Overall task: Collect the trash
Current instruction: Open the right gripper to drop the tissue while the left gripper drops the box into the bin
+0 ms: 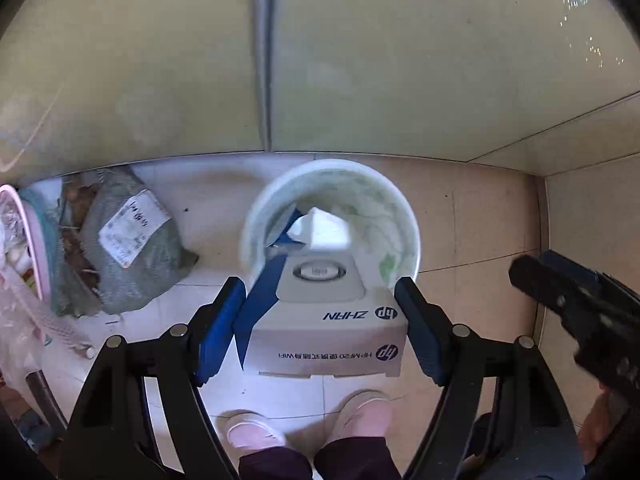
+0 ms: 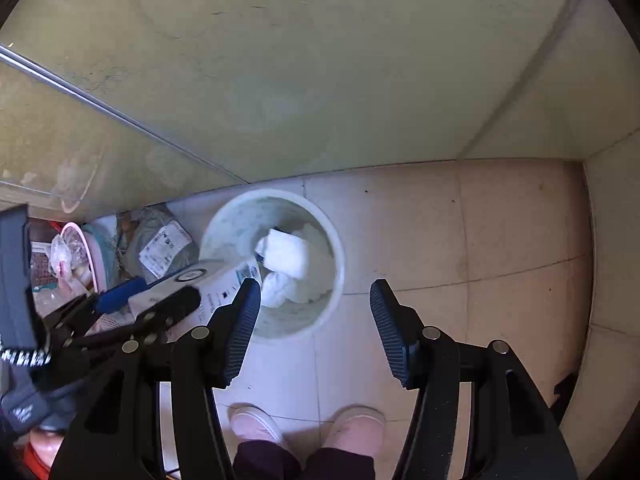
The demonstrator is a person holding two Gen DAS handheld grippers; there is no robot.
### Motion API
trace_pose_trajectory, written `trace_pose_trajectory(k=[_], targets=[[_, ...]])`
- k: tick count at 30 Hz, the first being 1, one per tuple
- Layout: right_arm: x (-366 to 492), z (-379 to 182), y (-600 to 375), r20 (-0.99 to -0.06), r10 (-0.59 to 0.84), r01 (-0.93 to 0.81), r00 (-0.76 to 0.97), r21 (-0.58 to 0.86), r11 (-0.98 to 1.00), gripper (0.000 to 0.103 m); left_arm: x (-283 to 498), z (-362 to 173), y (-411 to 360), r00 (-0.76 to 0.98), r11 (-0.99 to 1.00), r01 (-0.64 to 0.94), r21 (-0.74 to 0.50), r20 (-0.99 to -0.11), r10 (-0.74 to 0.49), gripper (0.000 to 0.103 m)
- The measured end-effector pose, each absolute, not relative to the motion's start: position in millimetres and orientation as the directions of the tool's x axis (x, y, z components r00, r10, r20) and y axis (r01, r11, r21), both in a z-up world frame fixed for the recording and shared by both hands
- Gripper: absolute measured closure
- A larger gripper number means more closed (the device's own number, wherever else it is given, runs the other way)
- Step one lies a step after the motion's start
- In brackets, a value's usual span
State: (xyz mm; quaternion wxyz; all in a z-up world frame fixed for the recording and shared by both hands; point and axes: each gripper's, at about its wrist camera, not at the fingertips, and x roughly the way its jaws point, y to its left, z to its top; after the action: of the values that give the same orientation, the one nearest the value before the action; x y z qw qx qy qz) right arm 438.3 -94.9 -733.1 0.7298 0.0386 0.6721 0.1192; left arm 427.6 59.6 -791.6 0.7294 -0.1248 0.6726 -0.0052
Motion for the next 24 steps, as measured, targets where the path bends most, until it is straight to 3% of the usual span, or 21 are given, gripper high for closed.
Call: trace_pose_trajectory(k=[13, 18, 24], targets=[[434, -711, -104, -0.964, 0.247, -0.121, 0.095, 0.235, 0.965, 0.050, 428, -786, 47, 0.091, 0.973, -0.132, -0.190, -0.980, -0.179, 0.027], [433, -673, -101, -0.965, 0.246, -0.137, 0.095, 0.233, 0.963, 0.050, 421, -745, 50, 0.115, 0.981, -0.111, -0.159, -0.983, -0.146, 0.027], [429, -582, -96, -0.957, 0.255, -0.162, 0.135, 0.232, 0.959, 0.050, 411, -652, 61, 0.160, 0.980, -0.100, -0.174, -0.975, -0.157, 0.027]])
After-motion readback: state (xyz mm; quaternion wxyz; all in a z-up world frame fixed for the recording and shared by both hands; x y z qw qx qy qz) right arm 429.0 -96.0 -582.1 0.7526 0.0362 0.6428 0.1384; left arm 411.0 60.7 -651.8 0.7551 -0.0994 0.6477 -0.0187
